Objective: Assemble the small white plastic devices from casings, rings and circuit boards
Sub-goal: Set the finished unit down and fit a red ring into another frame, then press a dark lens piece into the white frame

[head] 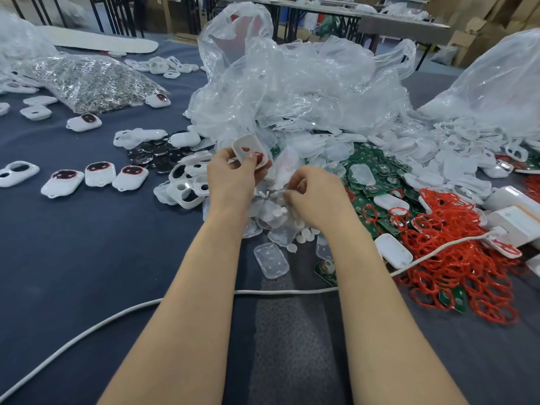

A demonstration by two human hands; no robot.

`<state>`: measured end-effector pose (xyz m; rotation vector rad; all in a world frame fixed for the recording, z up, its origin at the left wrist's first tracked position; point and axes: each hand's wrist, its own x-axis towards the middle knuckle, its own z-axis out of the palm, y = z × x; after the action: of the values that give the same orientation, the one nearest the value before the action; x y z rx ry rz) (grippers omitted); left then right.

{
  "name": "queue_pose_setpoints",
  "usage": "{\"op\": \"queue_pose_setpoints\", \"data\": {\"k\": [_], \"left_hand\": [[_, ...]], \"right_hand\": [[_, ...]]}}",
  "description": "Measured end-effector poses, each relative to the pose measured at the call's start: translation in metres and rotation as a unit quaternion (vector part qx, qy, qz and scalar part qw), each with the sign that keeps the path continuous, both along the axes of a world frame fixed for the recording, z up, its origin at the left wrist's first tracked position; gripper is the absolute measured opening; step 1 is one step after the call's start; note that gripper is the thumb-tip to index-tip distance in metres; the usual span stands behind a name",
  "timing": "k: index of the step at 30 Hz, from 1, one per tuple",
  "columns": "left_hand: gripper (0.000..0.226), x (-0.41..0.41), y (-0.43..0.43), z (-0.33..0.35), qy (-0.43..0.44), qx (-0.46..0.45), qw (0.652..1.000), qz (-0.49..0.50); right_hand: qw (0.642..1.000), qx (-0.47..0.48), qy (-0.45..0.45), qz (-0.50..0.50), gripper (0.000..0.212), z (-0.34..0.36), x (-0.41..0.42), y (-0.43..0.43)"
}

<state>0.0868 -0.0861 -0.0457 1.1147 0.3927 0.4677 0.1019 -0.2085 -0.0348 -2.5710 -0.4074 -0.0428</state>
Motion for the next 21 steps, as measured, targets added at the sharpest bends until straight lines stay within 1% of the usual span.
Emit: {"op": "queue_pose_setpoints", "data": {"k": [3,6,8,10,12,13,15,17,19,21], "left_hand": [[0.009,-0.003,-0.002,0.004,-0.006,-0.02,1.0,0.017],[0.008,-0.007,0.003,0.013,-0.016,-0.044,0.996,0.079],[0.009,-0.008,0.014,0.021,-0.039,-0.062,0.987,0.142],[0.01,-0.01,0.03,0.031,-0.057,-0.084,0.976,0.194],[0.011,-0.014,0.051,0.041,-0.068,-0.101,0.968,0.221],[0.01,-0.017,0.062,0.044,-0.072,-0.108,0.965,0.23],[0.009,-0.024,0.085,0.048,-0.073,-0.124,0.958,0.249],[0.009,-0.033,0.107,0.049,-0.063,-0.135,0.95,0.274],[0.009,-0.039,0.126,0.047,-0.063,-0.148,0.941,0.298],[0.009,-0.043,0.14,0.045,-0.072,-0.161,0.932,0.317]], "right_hand": [[0.999,0.032,-0.028,-0.033,0.016,-0.005,0.003,0.0],[0.987,0.119,-0.092,-0.049,0.022,0.001,-0.001,0.01],[0.978,0.156,-0.134,-0.02,0.021,0.009,-0.005,0.031],[0.978,0.157,-0.134,0.04,0.021,0.013,-0.005,0.063],[0.982,0.125,-0.113,0.091,0.022,0.012,-0.002,0.101],[0.984,0.084,-0.114,0.109,0.023,0.01,-0.001,0.12],[0.982,-0.035,-0.126,0.135,0.026,0.001,0.001,0.154],[0.974,-0.14,-0.117,0.136,0.031,-0.007,0.002,0.179],[0.97,-0.181,-0.105,0.125,0.034,-0.013,0.002,0.197],[0.969,-0.191,-0.117,0.107,0.035,-0.014,0.003,0.207]]}}
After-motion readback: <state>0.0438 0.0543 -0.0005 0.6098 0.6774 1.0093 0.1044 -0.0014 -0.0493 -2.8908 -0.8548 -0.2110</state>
